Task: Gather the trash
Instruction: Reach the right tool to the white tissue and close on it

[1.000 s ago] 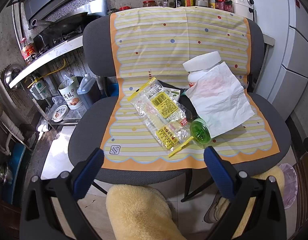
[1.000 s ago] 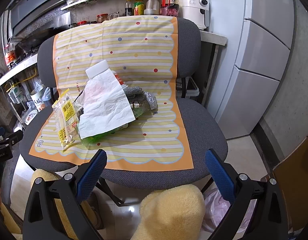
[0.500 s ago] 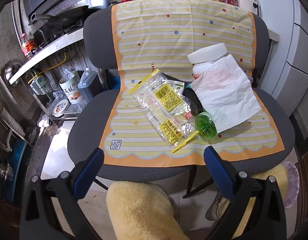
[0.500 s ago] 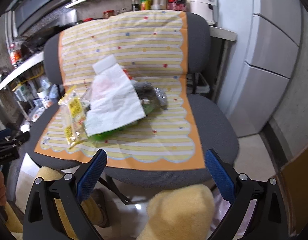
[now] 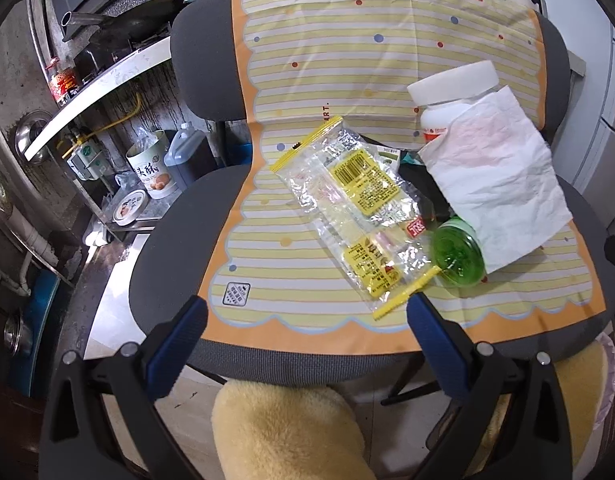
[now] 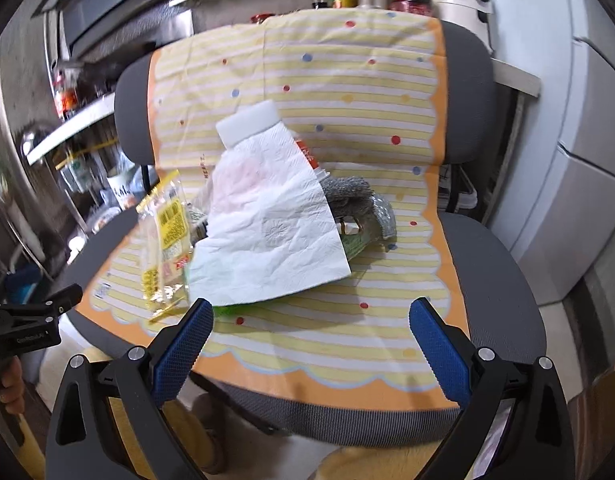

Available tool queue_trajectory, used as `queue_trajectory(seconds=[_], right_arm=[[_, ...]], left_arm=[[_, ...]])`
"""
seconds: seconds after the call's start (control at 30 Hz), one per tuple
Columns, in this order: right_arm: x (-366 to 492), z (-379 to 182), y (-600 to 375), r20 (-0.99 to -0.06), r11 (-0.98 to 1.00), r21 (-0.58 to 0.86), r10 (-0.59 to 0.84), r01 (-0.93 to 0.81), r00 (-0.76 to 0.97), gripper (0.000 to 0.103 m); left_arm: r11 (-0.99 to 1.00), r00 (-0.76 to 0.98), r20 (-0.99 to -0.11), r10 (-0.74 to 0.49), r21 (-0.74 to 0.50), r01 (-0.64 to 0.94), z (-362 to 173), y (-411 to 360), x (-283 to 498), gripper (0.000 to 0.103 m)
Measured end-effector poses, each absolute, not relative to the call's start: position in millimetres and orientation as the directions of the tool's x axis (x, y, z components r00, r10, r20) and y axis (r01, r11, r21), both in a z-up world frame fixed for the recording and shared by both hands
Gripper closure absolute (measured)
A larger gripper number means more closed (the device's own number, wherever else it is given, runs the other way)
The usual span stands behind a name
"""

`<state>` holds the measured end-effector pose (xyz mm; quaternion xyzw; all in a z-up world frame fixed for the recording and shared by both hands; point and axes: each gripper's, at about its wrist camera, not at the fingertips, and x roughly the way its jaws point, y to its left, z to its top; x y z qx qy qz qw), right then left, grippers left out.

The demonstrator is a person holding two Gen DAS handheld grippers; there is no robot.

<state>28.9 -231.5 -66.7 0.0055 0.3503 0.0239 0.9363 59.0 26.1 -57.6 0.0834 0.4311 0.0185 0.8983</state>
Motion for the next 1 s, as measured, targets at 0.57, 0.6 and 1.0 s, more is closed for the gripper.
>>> queue_trajectory(seconds=[0.57,0.6,1.0], right_arm=[[127.6,-94.1,-200.5,-0.695,0.987,-0.082,0.042,-0.137,0.717,0.035],[132.4,-96.3,-199.9,-0.703,0.987,-0.079,0.042,-0.137,0.710,0.035],[109.8,-79.5,-208.3,-0.663,0.982,0.004,0.144,-0.188,0.735,0.102]], left_arm=[[0.997,0.579,-0.815,0.015,0.052,0.048,-76.1,29.8,109.1,0.006],[0.998,0.577,-0.817,0.010,0.047,0.050,-77.5,30.1,110.1,0.006],[0.997,0.566,-0.824,0.010,0.050,0.054,-81.5,31.9,103.4,0.006]])
